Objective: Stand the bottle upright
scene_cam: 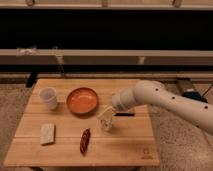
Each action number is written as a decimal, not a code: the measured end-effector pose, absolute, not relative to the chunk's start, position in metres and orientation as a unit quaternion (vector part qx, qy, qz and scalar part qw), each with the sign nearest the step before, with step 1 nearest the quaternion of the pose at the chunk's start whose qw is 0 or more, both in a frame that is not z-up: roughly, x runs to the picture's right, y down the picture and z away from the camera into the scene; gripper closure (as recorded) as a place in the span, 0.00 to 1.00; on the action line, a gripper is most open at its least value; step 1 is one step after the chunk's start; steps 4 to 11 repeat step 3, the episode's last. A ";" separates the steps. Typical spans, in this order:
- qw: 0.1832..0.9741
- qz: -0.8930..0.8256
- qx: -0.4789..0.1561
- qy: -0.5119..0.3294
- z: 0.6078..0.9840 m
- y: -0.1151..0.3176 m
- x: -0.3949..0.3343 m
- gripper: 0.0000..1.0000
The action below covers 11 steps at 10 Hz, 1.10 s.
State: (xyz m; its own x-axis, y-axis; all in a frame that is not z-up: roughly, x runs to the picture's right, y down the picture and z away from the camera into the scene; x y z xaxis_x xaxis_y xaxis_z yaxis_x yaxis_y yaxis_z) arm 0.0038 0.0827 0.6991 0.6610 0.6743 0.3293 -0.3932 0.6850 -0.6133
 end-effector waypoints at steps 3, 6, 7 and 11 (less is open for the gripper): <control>0.875 0.304 -0.255 -0.277 0.699 0.083 0.002 0.20; 0.875 0.304 -0.255 -0.277 0.699 0.083 0.002 0.20; 0.875 0.304 -0.255 -0.277 0.699 0.083 0.002 0.20; 0.875 0.304 -0.255 -0.277 0.699 0.083 0.002 0.20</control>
